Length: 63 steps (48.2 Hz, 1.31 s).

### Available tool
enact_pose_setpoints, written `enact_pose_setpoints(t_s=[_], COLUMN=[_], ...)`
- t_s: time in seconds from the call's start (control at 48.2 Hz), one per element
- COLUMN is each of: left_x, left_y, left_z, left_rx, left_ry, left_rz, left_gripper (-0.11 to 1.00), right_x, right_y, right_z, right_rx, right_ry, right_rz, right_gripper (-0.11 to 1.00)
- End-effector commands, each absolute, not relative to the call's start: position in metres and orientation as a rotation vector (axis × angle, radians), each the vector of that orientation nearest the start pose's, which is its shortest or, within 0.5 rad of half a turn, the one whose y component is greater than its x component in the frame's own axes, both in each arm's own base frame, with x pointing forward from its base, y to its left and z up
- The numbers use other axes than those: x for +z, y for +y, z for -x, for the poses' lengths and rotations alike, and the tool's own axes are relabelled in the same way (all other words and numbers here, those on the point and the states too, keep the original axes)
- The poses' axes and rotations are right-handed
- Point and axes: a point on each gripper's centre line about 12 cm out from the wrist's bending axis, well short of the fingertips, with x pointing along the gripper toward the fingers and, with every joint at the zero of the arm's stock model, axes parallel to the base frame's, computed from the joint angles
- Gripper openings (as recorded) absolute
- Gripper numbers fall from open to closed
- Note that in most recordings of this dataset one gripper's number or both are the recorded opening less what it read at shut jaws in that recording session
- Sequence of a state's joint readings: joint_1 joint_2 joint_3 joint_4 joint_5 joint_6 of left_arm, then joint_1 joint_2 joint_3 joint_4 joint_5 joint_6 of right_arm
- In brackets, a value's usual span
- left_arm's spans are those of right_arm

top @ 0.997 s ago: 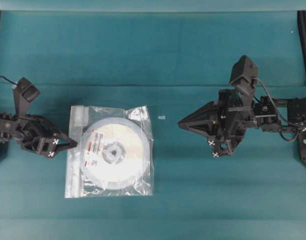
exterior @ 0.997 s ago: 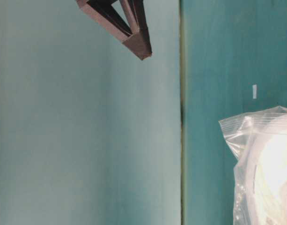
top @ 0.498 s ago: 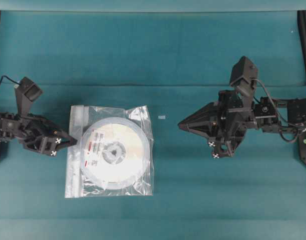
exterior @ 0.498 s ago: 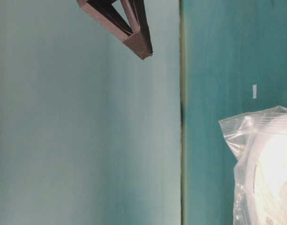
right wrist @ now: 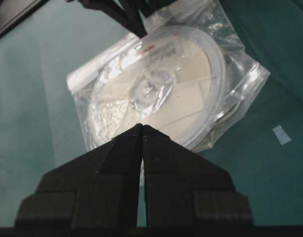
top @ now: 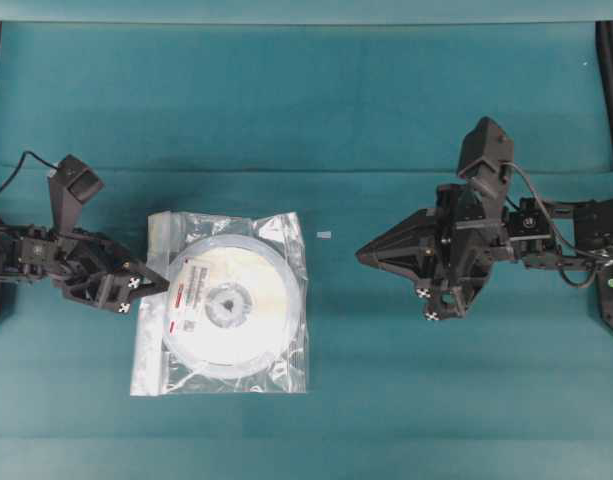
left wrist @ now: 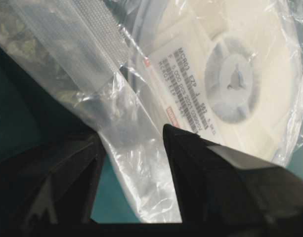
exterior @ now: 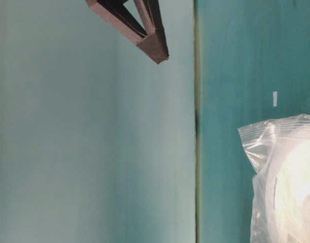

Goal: Take out the reel from the clear zip bag.
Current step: 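Grasp the left edge of the clear zip bag with the left gripper, then reach the right gripper into the bag opening toward the white reel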

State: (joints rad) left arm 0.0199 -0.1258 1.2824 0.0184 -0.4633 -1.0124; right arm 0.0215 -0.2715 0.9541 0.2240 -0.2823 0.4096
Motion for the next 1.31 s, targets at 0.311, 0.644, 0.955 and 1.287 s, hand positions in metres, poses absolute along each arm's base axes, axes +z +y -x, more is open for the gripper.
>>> enact_pose_setpoints(t_s=[0.311, 0.644, 0.955, 1.287], left_x=[0.091, 0.098, 0.1, 0.1], left_y=[0.005, 0.008, 0.008, 0.008], left_z=[-0.238, -0.237, -0.24, -0.239], left_rx=[0.35, 0.351, 0.359, 0.36], left_ry=[0.615, 0.612, 0.622, 0.625], left_rz=[0.963, 0.937, 0.936, 0.934], left_gripper=[0.08, 0.01, 0.01, 0.01], right_x=[0.192, 0.153, 0.126, 0.103], right_y=[0.004, 0.008, 0.007, 0.009], right_z=[-0.325, -0.333, -0.358, -0.385], right_rx=[-0.183, -0.251, -0.313, -0.329], right_ry=[0.415, 0.616, 0.697, 0.773], right_rz=[-0.671, -0.733, -0.785, -0.781], right_gripper=[0.0, 0.11, 0.7, 0.75])
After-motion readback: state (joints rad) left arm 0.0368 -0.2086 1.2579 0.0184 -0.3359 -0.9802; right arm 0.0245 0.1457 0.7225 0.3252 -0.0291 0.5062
